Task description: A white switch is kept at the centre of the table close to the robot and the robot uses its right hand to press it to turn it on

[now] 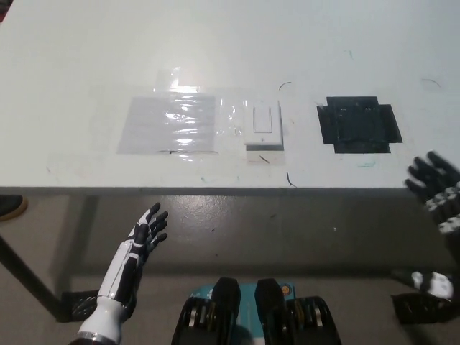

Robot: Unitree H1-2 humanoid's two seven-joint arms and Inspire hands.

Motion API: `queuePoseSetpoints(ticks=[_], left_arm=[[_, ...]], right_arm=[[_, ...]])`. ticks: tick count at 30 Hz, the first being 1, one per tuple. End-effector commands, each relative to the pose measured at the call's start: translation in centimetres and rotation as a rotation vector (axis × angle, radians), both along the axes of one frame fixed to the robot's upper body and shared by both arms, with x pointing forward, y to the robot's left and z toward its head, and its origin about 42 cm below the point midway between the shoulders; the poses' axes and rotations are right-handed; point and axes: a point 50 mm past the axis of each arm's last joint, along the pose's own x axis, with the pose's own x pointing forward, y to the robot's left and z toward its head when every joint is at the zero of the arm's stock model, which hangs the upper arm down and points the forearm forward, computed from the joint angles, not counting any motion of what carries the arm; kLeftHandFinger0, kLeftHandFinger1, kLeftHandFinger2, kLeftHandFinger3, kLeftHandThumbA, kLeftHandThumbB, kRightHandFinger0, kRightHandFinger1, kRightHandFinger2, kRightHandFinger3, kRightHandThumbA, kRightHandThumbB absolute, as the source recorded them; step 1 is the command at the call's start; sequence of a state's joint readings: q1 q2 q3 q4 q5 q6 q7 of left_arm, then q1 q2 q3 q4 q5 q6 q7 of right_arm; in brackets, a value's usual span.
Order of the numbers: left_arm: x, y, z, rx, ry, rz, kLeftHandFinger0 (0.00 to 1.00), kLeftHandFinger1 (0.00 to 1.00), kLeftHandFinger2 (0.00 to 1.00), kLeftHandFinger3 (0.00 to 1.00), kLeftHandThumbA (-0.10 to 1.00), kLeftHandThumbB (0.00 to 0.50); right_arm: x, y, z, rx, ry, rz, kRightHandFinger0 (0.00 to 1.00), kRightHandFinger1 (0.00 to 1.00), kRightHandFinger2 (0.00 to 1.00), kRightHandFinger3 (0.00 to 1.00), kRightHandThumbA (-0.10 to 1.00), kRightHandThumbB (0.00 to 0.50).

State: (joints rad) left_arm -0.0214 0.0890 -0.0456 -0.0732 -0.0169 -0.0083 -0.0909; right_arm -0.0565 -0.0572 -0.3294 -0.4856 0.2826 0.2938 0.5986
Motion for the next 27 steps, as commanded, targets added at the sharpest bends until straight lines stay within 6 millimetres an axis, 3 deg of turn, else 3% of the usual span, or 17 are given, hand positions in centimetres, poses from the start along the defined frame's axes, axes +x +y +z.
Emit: queuePoseSetpoints(ticks=[1, 2, 8, 11, 16, 20, 24, 27], left_arm=[[0.7, 0.2, 1.9, 0.020, -0.052, -0.019, 1.00, 1.00, 1.00, 1.00, 1.00, 0.120], [0.7, 0.2, 1.9, 0.025, -0.054, -0.019, 1.00, 1.00, 1.00, 1.00, 1.00, 0.118], [0.6, 0.0, 1.8, 0.017, -0.049, -0.033, 1.00, 1.00, 1.00, 1.00, 1.00, 0.097], [0.6, 0.1, 2.0, 0.021, -0.059, -0.026, 1.00, 1.00, 1.00, 1.00, 1.00, 0.099], [0.8, 0.0, 2.0, 0.019, -0.066, -0.032, 1.00, 1.00, 1.00, 1.00, 1.00, 0.076], [0.5, 0.2, 2.0, 0.027, -0.051, -0.030, 1.00, 1.00, 1.00, 1.00, 1.00, 0.093], [0.5, 0.1, 1.9, 0.019, -0.060, -0.037, 1.00, 1.00, 1.00, 1.00, 1.00, 0.072], [0.5, 0.1, 1.8, 0.020, -0.062, -0.038, 1.00, 1.00, 1.00, 1.00, 1.00, 0.068]], right_arm=[[1.6, 1.5, -3.9, 0.018, 0.014, -0.132, 1.00, 1.00, 1.00, 1.00, 1.00, 0.163], [1.9, 1.8, -4.8, 0.015, 0.035, -0.146, 1.00, 1.00, 1.00, 1.00, 1.00, 0.168], [2.4, 2.8, -9.7, 0.015, 0.166, -0.199, 1.00, 1.00, 1.00, 1.00, 1.00, 0.079], [3.0, 2.7, -11.1, 0.006, 0.197, -0.212, 1.00, 1.00, 1.00, 1.00, 1.00, 0.086], [2.9, 2.4, -11.4, -0.042, 0.182, -0.229, 1.00, 1.00, 1.00, 1.00, 1.00, 0.115], [2.5, 2.8, -11.8, -0.084, 0.180, -0.229, 1.00, 1.00, 1.00, 1.00, 1.00, 0.150], [2.0, 3.0, -11.9, -0.154, 0.148, -0.226, 1.00, 1.00, 1.00, 1.00, 1.00, 0.093], [1.9, 3.2, -12.0, -0.168, 0.148, -0.222, 1.00, 1.00, 1.00, 1.00, 1.00, 0.100]])
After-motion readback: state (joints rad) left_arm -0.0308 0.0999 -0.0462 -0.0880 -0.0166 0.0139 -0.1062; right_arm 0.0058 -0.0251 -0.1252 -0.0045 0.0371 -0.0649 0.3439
